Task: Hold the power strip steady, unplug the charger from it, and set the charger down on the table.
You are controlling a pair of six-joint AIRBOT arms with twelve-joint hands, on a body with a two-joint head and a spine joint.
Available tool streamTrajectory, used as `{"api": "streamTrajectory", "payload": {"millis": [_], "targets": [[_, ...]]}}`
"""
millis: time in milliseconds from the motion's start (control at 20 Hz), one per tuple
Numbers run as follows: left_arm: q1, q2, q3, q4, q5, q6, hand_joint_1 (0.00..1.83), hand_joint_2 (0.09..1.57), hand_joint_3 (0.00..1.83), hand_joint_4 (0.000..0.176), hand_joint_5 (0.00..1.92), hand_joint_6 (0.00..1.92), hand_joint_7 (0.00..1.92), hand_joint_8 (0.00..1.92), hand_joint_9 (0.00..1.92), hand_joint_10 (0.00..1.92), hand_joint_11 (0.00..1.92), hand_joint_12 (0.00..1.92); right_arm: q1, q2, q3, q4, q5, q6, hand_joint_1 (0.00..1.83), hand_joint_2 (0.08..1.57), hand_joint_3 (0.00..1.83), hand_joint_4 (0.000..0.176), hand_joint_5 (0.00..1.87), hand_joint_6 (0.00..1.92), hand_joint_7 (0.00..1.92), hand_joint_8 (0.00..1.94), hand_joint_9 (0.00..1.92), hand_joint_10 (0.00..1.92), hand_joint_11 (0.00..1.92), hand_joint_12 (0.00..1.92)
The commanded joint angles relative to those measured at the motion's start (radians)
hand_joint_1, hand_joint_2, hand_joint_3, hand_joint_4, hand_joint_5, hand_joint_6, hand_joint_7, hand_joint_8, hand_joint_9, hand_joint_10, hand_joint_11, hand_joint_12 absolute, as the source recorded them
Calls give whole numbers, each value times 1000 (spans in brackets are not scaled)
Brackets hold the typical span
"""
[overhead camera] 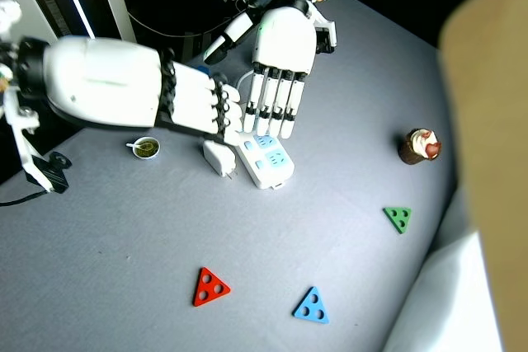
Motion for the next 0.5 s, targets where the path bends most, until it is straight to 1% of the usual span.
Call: {"api": "streamTrajectory", "payload": {"millis": [0,100,150,200,300,450], "targets": [[-23,7,4,19,-60,-40,0,978,0,0,157,3,199,5,182,4,161,15,20,22,-5,16,107,3,690,1005,7,0,213,5,274,7,308,7,313,156],[-62,20,9,121,-66,-140,0,979,0,0,141,0,183,0,170,0,147,8,38,50,-21,-23,105,3,671,1011,7,0,218,4,285,8,304,3,299,147],[-78,25,13,153,-72,-175,0,979,1,0,148,3,190,3,178,4,160,14,47,63,-30,-41,95,7,612,1025,11,0,195,1,258,1,272,1,281,137],[-90,30,18,168,-81,-194,0,982,2,0,148,3,189,3,180,4,160,14,56,74,-34,-90,85,55,669,1006,0,0,211,7,267,6,277,4,281,136],[-115,45,22,171,-88,-202,0,977,0,0,151,3,177,0,154,0,145,7,69,95,-33,-198,84,194,690,1017,4,0,218,7,308,18,317,18,307,148],[-137,57,27,171,-100,-212,0,983,2,0,156,5,188,5,173,8,170,18,79,117,-26,-301,87,293,705,1004,5,0,239,0,305,1,312,2,294,150]]}}
